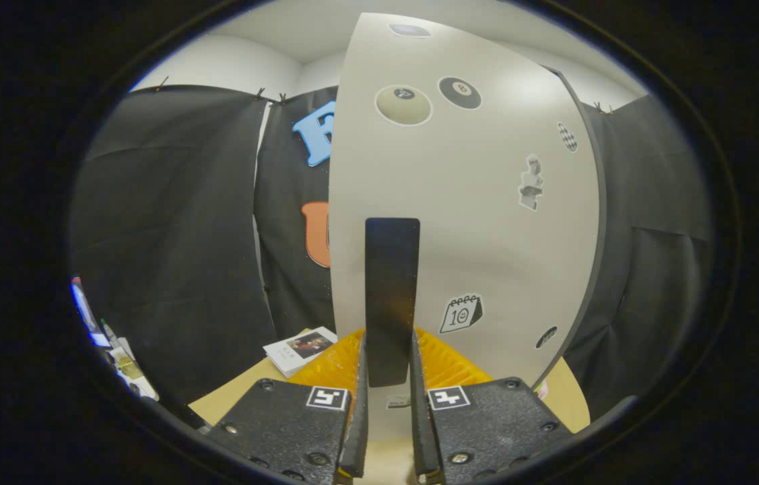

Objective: Open the shoe cabinet door, grab the shoes and put them into the shoe cabinet, then close the shoe cabinet door.

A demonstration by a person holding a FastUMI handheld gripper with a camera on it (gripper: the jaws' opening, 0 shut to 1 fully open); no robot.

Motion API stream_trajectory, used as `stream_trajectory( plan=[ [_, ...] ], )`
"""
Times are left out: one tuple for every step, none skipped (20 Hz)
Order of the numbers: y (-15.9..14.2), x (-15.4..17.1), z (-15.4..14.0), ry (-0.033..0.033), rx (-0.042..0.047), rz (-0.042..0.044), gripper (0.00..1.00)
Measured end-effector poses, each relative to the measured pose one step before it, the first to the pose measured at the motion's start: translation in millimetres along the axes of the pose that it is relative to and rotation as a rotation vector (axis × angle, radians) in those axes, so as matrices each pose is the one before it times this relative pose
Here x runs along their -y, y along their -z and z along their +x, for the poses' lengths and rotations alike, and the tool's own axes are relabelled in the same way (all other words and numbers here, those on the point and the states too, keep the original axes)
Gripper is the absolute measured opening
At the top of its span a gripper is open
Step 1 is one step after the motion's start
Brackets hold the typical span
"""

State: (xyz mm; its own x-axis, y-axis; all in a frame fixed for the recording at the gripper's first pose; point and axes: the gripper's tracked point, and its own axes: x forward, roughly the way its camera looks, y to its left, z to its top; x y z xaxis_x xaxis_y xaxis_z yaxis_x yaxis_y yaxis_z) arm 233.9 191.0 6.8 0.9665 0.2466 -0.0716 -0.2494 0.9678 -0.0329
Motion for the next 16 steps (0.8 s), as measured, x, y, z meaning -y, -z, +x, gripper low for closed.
stream_trajectory(
  plan=[
    [0.81,2.22,-2.37,0.00332,0.00111,-0.00141,0.30],
    [0.44,1.73,-3.18,-0.00234,0.00189,0.00118,0.29],
    [0.14,0.30,-2.35,-0.00322,0.00334,0.00765,0.29],
    [0.47,-0.10,-1.97,-0.00024,-0.00485,0.00560,0.29],
    [0.87,1.82,-3.44,0.00498,-0.00186,0.00021,0.28],
    [0.69,2.18,-3.57,0.00582,0.00067,-0.00316,0.28],
    [0.71,1.81,-2.00,0.00957,0.00565,0.00144,0.28],
    [-0.20,3.05,-2.52,0.00936,0.00419,-0.00682,0.28],
    [0.83,3.06,-2.08,0.00659,0.00057,-0.00084,0.27],
    [0.90,2.91,-3.07,0.00276,-0.00151,0.00492,0.27],
    [0.93,1.54,-4.73,0.00413,-0.00051,0.01356,0.27],
    [0.47,2.69,-5.08,0.00587,0.00016,0.00552,0.27],
    [1.22,3.41,-4.01,0.01106,0.00072,0.00730,0.27],
    [0.00,4.08,-3.54,0.01116,0.00393,-0.00323,0.26],
    [1.22,3.73,-2.86,0.00981,-0.00214,-0.00435,0.25],
    [0.09,3.84,-2.60,0.00892,0.00178,0.00437,0.24]
  ],
)
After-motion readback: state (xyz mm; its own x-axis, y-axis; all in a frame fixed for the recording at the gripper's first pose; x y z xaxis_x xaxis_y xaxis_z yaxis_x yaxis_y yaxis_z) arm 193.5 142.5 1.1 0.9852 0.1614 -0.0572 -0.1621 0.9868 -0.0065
